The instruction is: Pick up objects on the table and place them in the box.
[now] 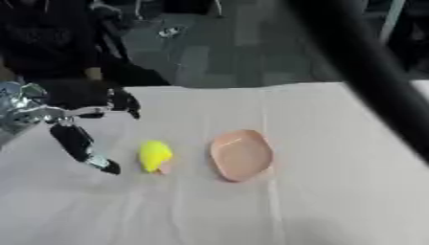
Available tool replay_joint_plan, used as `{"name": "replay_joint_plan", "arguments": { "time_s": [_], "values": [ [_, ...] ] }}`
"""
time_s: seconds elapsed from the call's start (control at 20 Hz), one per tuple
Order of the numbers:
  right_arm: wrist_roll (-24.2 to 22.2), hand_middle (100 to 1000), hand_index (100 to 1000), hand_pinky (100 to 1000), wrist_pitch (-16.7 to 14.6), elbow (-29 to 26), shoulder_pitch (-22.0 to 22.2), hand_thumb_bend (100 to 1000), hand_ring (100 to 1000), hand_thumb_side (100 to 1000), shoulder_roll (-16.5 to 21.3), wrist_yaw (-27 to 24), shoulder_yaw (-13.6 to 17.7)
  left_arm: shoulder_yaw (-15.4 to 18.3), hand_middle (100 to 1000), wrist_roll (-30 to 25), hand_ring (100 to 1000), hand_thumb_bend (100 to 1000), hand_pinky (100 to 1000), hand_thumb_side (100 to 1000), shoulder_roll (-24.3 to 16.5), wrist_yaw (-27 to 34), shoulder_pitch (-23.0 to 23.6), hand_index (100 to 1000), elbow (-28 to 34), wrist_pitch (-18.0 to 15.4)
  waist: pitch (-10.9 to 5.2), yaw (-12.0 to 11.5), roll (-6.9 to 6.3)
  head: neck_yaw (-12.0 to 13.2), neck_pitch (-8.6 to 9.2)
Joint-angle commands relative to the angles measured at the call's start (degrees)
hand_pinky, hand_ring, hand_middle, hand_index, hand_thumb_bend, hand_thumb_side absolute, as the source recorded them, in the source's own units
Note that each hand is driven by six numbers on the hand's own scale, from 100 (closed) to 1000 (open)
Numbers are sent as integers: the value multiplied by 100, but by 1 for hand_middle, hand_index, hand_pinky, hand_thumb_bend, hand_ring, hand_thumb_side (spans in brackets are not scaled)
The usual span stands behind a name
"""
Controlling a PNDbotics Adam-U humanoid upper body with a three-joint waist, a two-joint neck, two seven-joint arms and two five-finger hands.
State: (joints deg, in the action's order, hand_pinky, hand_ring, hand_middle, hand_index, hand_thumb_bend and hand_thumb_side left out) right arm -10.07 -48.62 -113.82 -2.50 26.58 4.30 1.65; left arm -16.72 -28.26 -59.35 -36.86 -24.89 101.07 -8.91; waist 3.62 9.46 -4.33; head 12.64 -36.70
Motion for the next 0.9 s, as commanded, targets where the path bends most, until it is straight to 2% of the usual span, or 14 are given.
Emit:
{"name": "replay_joint_plan", "arguments": {
  "time_s": [0.05, 0.9],
  "values": [
    [-91, 372, 496, 220, -11, -77, -76, 100, 374, 1000, 141, -107, 52, 14, 849, -3, 845, 636, 1000, 685, -94, 30, -143, 907, -28, -70, -43, 23, 10, 6, 97],
    [-436, 372, 497, 221, 11, -77, -319, 100, 374, 1000, 235, -577, 88, -156, 849, -111, 840, 644, 999, 671, 59, 48, -245, 902, -394, -343, 15, 200, -27, 104, 187]
  ]
}}
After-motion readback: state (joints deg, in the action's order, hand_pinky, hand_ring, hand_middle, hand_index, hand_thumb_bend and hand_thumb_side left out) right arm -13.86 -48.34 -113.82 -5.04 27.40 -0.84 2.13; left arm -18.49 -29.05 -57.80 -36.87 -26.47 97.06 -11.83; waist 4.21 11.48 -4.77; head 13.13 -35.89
